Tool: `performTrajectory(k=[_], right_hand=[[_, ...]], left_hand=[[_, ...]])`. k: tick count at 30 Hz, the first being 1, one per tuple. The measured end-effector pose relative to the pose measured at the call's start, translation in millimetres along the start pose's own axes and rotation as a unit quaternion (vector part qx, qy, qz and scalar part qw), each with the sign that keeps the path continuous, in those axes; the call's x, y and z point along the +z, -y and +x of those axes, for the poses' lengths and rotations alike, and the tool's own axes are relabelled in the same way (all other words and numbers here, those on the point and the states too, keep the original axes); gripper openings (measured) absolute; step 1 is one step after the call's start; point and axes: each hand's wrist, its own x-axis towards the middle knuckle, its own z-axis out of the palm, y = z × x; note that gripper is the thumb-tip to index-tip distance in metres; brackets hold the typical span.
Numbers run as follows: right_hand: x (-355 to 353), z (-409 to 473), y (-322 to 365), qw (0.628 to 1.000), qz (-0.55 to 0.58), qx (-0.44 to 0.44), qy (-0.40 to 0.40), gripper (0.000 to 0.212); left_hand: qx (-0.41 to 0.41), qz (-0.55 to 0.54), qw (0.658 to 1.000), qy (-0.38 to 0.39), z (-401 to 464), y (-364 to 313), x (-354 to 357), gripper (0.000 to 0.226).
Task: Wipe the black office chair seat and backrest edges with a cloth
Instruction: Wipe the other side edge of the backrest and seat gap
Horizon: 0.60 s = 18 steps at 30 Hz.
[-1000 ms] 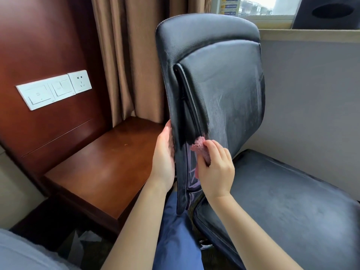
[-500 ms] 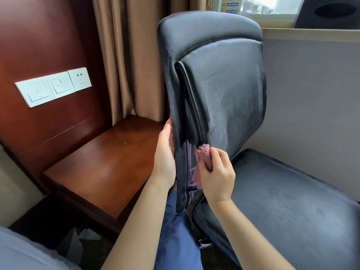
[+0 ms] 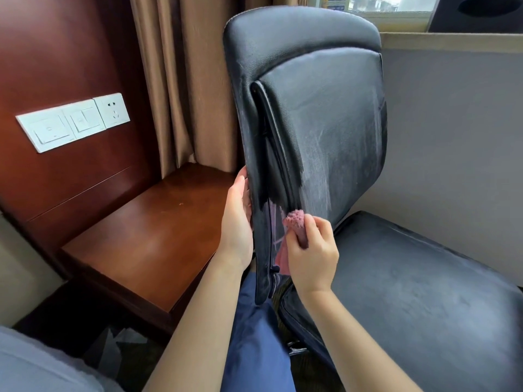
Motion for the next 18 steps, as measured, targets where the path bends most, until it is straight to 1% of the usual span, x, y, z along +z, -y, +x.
performTrajectory(k=[2,4,7,9,11,13,15,18], right_hand=[[3,17,18,1.0,0.021,0.015,-0.01,0.021],[6,50,43,0.999,0.042,0.006,-0.019,0.016],[10,84,62,1.0,0.018,-0.024,-0.01,0.014],[11,78,57,0.999,0.02,-0.033,-0.008,0.014],[8,54,41,0.999,0.033,-0.03,-0.012,0.017],[4,24,21,0.999,0.023,-0.024,0.006,0.024],[2,4,10,0.999,0.006,-0.029,0.027,0.022],[2,21,24,0.998,0.042,-0.04,0.004,0.018]], left_hand=[[0.008,0.002,1.0,0.014,0,-1,3,0.037],[0.004,-0.008,1.0,0.024,0,-4,5,0.036],[-0.003,-0.018,0.999,0.032,-1,-8,3,0.038],[0.001,-0.005,1.0,0.029,0,-7,2,0.038],[0.002,0.007,1.0,0.022,0,-6,3,0.037],[0.002,0.015,1.0,0.01,1,-3,1,0.037],[0.004,0.012,1.0,0.01,0,-2,-1,0.037],[0.005,0.008,1.0,0.016,-1,-2,0,0.037]])
